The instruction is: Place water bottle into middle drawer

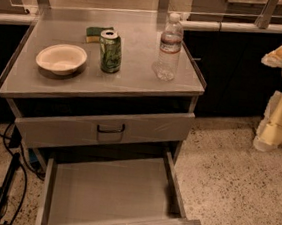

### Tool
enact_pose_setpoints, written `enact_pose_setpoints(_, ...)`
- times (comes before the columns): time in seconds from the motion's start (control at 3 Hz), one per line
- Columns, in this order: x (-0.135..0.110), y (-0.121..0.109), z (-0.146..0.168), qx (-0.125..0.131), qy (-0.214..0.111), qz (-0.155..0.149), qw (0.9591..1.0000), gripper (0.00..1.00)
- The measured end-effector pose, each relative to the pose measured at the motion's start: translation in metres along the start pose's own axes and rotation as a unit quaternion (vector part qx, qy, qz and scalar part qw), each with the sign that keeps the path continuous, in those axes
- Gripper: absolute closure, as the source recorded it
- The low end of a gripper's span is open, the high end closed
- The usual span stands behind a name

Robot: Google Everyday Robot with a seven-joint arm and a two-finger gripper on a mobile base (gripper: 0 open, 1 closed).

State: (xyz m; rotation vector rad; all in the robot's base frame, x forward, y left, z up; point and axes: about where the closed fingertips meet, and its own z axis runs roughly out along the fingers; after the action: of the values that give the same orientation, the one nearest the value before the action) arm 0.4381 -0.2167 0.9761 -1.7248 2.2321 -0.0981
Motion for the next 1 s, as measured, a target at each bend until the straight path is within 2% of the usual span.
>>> enact_pose_setpoints(0.67, -0.004, -0.008, 0.003, 0.005, -0.008, 0.010, 0.9999, 0.00)
enact_pose_setpoints(1.0, -0.040, -0.028, 0.046, -0.028, -0.029, 0.016, 0.9991, 0.00)
